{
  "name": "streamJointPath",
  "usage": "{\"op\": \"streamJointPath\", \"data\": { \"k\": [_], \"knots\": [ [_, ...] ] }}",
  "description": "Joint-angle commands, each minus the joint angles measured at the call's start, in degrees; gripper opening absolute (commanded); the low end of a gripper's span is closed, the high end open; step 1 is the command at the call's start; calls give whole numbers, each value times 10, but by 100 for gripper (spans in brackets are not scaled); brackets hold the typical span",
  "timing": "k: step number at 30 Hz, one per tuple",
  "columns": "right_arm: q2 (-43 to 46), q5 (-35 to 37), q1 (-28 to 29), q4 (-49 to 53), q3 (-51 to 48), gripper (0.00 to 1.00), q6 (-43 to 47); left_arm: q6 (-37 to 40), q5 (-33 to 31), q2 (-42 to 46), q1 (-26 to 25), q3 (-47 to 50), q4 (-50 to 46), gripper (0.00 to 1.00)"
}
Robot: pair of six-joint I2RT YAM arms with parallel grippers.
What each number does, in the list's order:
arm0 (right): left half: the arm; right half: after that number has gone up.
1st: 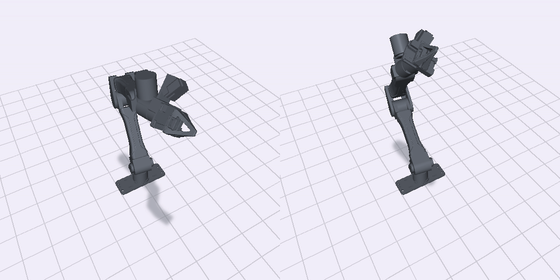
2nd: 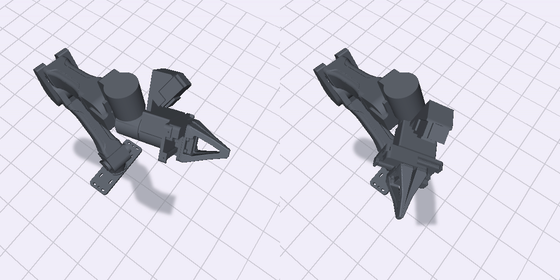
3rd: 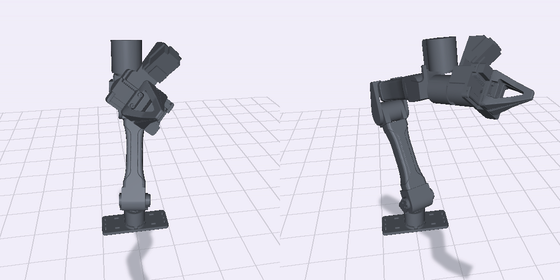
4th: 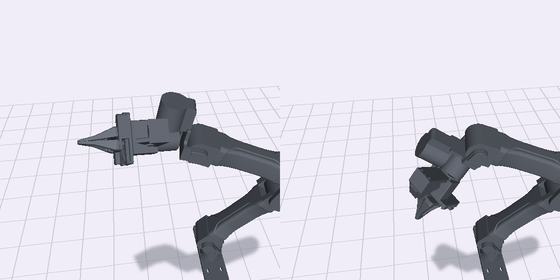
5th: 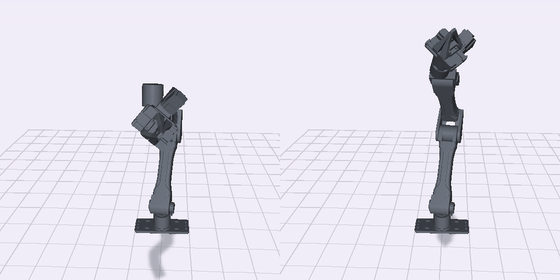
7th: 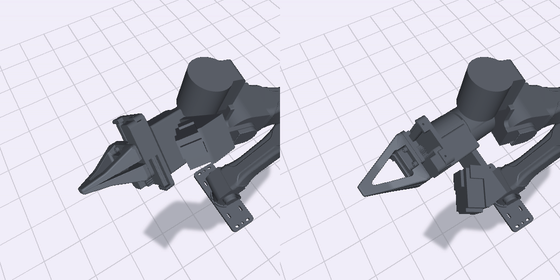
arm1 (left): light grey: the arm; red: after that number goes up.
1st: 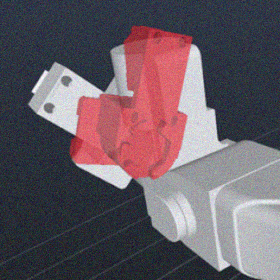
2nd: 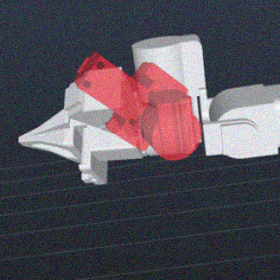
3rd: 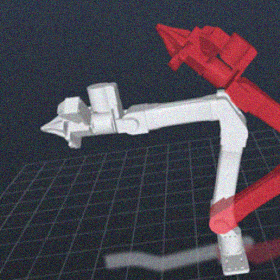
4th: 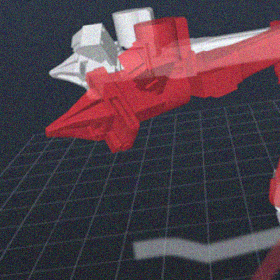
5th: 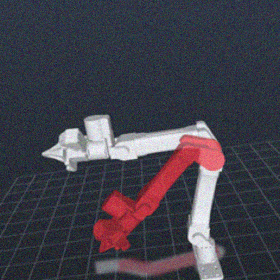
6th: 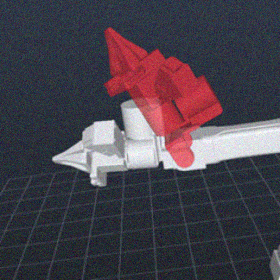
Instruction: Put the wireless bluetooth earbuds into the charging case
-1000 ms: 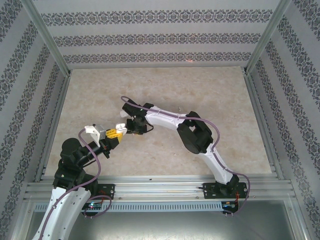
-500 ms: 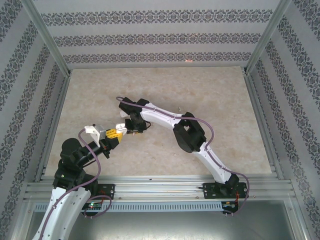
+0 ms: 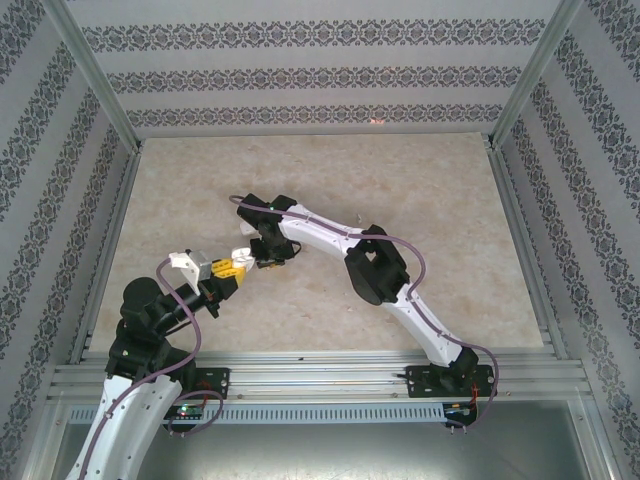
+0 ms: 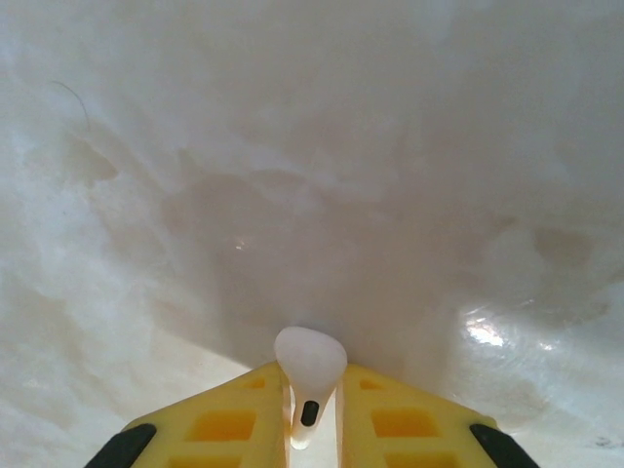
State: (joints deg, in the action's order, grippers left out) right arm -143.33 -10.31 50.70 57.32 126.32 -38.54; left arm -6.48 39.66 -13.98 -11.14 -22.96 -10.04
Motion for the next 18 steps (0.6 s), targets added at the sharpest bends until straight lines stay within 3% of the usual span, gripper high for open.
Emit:
{"op": "streamJointPath", "data": {
  "k": [1,7,13,18],
  "knots": [
    [37,18,-11,-44,-54,15,24,-15,28,1,5,9,19,0],
    [163,20,-33,-141,-215,14,29,-53,67,-30,4,23,90,0],
    [216,32,-54,-83,-312,14,66,-68,84,-69,5,23,129,0],
    [236,26,-56,-92,-390,14,66,-63,76,-74,5,26,129,0]
  ]
}}
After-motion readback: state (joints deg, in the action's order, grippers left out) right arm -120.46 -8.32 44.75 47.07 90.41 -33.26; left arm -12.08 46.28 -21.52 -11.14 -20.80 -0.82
